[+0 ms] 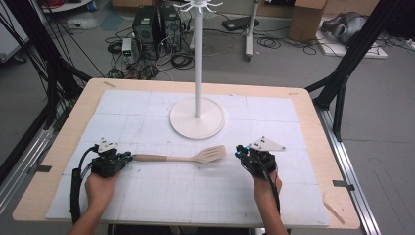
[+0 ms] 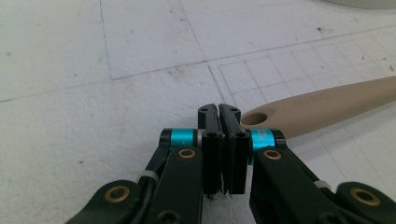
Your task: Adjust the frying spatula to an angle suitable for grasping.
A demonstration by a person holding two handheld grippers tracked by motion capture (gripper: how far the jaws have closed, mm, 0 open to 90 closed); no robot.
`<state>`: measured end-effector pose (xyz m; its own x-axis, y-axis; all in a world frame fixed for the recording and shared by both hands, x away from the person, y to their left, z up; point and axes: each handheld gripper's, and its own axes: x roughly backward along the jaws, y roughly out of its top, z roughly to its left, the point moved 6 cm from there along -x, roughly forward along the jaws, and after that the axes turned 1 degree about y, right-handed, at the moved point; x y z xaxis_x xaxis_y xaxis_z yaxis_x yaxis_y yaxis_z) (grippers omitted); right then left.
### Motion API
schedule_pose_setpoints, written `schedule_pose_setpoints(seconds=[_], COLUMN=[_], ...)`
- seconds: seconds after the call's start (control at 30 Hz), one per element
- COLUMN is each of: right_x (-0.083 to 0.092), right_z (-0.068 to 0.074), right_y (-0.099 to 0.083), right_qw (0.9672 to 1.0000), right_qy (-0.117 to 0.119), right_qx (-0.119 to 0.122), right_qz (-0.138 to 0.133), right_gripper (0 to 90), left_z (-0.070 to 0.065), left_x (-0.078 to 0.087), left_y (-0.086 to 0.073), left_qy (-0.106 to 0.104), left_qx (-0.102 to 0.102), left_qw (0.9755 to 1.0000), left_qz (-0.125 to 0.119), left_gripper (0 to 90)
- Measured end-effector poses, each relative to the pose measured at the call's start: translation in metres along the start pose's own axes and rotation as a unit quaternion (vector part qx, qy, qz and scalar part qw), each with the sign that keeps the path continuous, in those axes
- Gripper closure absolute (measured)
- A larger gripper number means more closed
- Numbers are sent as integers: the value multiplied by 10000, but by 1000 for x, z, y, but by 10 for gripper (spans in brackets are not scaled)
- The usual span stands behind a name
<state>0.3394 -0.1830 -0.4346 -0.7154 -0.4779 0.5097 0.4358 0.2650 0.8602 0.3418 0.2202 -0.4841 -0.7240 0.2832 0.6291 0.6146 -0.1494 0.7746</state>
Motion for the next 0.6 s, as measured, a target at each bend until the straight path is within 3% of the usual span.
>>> schedule_pose_setpoints(seconds=[0.07,0.1,0.2,0.3,0.33,0.4,0.5,0.6], right_x=[-8,-17,-25,-23,-22,-21,-20,-20], right_z=[4,12,19,19,21,21,23,25], right_y=[4,4,-1,-2,-5,-6,-10,-13], right_qw=[9998,9991,9978,9975,9967,9964,9953,9946], right_qy=[138,315,424,471,473,467,436,404], right_qx=[111,207,310,287,352,390,465,524], right_qz=[57,197,405,444,556,585,722,797], right_gripper=[848,848,881,878,879,880,884,892], left_z=[0,0,0,-1,-4,-5,-2,-2], left_x=[0,-1,-1,-3,-4,-4,-7,-10], left_y=[0,0,1,2,4,5,7,8], left_qy=[17,9,15,77,221,262,192,255], left_qx=[8,12,14,-73,-386,-465,-235,-281], left_qw=[10000,10000,10000,9999,9990,9986,9995,9993], left_qz=[-5,-11,-29,-19,17,36,-30,-25], left_gripper=[871,872,871,872,874,881,887,887])
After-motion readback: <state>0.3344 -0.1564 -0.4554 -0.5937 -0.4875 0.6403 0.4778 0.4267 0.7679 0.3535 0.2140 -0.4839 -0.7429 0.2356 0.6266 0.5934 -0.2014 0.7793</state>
